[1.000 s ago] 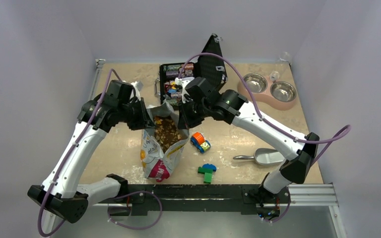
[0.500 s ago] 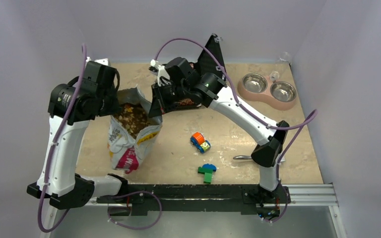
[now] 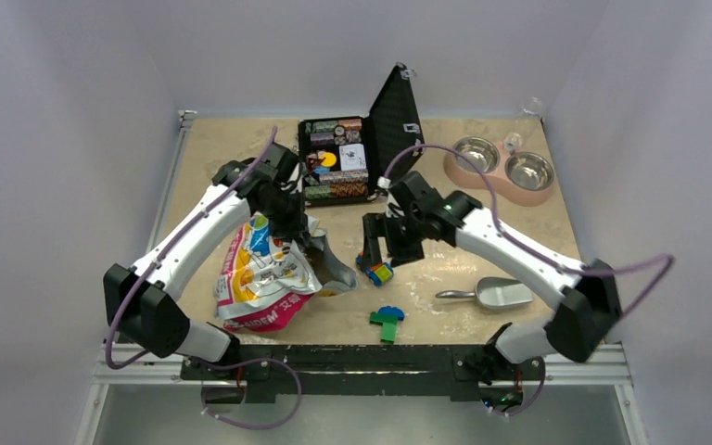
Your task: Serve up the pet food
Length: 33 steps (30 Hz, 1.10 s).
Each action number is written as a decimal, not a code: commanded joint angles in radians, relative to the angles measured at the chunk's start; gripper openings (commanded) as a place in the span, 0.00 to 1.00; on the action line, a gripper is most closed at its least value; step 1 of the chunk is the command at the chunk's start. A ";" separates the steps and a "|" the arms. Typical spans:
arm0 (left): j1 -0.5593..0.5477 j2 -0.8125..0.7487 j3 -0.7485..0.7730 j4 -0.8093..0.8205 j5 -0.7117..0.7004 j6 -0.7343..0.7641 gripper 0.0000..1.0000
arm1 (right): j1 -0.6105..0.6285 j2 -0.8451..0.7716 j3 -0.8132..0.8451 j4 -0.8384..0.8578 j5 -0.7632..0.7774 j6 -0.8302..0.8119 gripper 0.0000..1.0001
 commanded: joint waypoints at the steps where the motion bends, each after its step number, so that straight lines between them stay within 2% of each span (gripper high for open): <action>1: 0.000 -0.099 0.025 0.198 0.148 -0.064 0.00 | 0.007 -0.340 -0.111 -0.001 0.088 0.064 0.86; 5: 0.001 -0.118 0.041 0.177 0.142 -0.039 0.00 | -0.022 -0.445 -0.210 -0.077 0.211 0.233 0.90; 9: 0.000 -0.140 0.068 0.132 0.156 -0.026 0.00 | -0.122 -0.536 -0.350 -0.219 0.315 0.525 0.92; 15: 0.000 -0.194 0.103 0.082 0.163 -0.018 0.00 | -0.251 -0.784 -0.610 -0.143 0.343 0.793 0.93; 19: 0.001 -0.223 0.096 0.074 0.206 -0.043 0.00 | -0.304 -0.968 -0.792 0.021 0.322 0.879 0.93; 22: 0.001 -0.237 0.090 0.068 0.227 -0.048 0.00 | -0.311 -1.043 -0.902 0.115 0.335 0.928 0.94; 27: 0.000 -0.251 0.101 0.039 0.239 -0.039 0.00 | -0.325 -1.069 -1.047 0.254 0.374 1.010 0.92; 29: 0.000 -0.256 0.098 0.031 0.248 -0.037 0.00 | -0.327 -1.050 -1.056 0.266 0.409 1.042 0.89; 31: 0.001 -0.259 0.094 0.026 0.248 -0.033 0.00 | -0.330 -1.018 -1.047 0.250 0.447 1.052 0.86; 33: 0.000 -0.260 0.090 0.021 0.243 -0.027 0.00 | -0.344 -0.982 -1.031 0.262 0.450 1.012 0.73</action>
